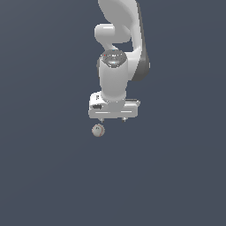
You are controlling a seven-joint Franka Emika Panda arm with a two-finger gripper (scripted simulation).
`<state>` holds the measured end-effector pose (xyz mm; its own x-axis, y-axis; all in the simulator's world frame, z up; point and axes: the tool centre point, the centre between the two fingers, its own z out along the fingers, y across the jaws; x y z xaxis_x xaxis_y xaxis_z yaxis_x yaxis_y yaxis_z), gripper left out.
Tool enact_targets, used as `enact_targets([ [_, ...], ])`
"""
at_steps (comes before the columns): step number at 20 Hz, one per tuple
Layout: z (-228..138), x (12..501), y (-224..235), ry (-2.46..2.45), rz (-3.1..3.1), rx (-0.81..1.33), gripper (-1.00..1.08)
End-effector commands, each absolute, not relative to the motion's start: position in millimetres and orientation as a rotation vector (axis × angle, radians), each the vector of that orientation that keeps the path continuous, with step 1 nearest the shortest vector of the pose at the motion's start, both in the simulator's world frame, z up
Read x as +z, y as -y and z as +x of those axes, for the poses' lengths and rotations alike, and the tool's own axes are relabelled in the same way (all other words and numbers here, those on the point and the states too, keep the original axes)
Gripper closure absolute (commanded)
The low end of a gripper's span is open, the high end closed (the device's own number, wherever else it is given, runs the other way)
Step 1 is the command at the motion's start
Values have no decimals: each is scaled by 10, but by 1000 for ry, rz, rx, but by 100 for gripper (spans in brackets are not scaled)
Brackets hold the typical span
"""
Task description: Pick up the object and move it to a goal position.
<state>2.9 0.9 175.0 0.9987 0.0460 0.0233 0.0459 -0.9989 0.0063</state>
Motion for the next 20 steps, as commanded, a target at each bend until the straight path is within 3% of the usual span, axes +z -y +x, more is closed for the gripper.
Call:
enact_targets([
  [1,29,1750,-8,-72,3135,37,-92],
  [20,-51,1788,239,-82,3119,11,-92],
])
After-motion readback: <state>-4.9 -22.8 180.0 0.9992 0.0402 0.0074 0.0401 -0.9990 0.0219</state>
